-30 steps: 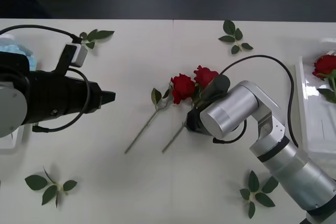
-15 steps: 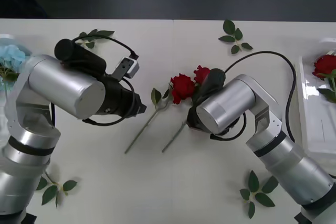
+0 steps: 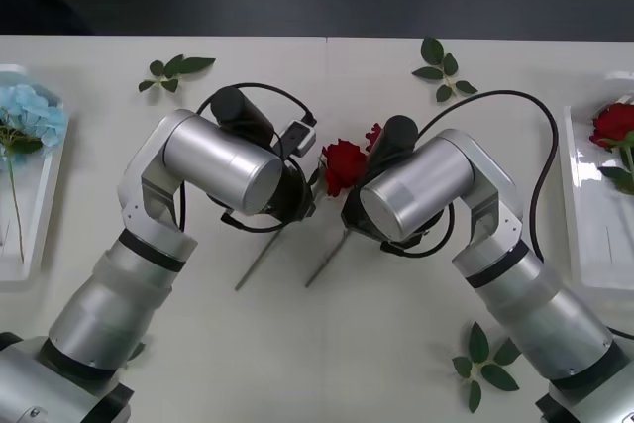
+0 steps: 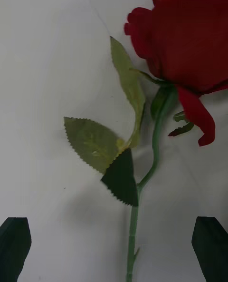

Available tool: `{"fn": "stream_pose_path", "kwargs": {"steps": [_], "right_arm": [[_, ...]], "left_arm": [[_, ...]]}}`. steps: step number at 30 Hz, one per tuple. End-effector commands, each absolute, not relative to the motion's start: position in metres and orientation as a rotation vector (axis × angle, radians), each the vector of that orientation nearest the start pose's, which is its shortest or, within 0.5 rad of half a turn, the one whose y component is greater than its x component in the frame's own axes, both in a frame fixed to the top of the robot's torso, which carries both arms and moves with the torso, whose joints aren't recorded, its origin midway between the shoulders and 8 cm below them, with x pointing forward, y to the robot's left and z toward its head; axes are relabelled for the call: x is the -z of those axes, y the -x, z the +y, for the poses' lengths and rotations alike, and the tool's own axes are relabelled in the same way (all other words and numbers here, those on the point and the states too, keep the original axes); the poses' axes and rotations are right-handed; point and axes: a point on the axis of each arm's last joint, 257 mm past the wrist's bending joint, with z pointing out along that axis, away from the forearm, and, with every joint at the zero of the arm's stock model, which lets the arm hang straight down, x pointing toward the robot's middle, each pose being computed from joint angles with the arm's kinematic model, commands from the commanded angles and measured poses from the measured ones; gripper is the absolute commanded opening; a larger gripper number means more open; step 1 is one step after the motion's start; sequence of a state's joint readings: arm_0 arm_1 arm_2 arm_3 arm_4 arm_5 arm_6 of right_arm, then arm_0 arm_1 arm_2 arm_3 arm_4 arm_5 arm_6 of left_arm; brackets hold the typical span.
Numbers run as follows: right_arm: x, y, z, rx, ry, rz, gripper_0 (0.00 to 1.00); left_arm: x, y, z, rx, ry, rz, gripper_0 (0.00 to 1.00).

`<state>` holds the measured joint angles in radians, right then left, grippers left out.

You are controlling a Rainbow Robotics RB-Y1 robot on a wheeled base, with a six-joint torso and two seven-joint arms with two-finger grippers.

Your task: Put the red flowers into the right box and the blue flowers into the left box

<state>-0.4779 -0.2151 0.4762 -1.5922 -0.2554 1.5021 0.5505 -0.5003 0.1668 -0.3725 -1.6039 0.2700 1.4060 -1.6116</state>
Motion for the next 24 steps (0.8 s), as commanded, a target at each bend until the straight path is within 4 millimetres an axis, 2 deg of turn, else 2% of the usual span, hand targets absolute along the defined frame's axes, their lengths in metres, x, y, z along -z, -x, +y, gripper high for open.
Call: {"fn": "stream_pose_path", "kwargs": {"steps": [1, 10, 13, 19, 21, 22, 24], "right_arm": [[0.319, -0.467, -0.062, -0.276, -0.536, 2.658, 0.89], [0.319, -0.466, -0.058, -0.282, -0.547, 2.653, 0.89], [0.327, -0.464, -0.059, -0.260, -0.553, 2.667, 0.89], [0.333, -0.470, -0.059, -0.248, -0.558, 2.653, 0.90], [0.328, -0.473, -0.059, -0.243, -0.556, 2.647, 0.89], [0.327, -0.475, -0.060, -0.231, -0.557, 2.655, 0.89], [0.323, -0.476, -0.059, -0.223, -0.562, 2.668, 0.89]], "left_arm": [[0.288, -0.508, 0.044, 0.037, -0.833, 2.407, 1.00], [0.309, -0.507, 0.041, 0.043, -0.839, 2.436, 1.00], [0.316, -0.506, 0.045, 0.030, -0.840, 2.453, 1.00], [0.326, -0.506, 0.050, 0.011, -0.844, 2.469, 1.00], [0.328, -0.506, 0.051, 0.009, -0.843, 2.472, 1.00], [0.328, -0.505, 0.051, 0.008, -0.845, 2.473, 0.93], [0.328, -0.506, 0.052, 0.002, -0.844, 2.472, 0.53]]}}
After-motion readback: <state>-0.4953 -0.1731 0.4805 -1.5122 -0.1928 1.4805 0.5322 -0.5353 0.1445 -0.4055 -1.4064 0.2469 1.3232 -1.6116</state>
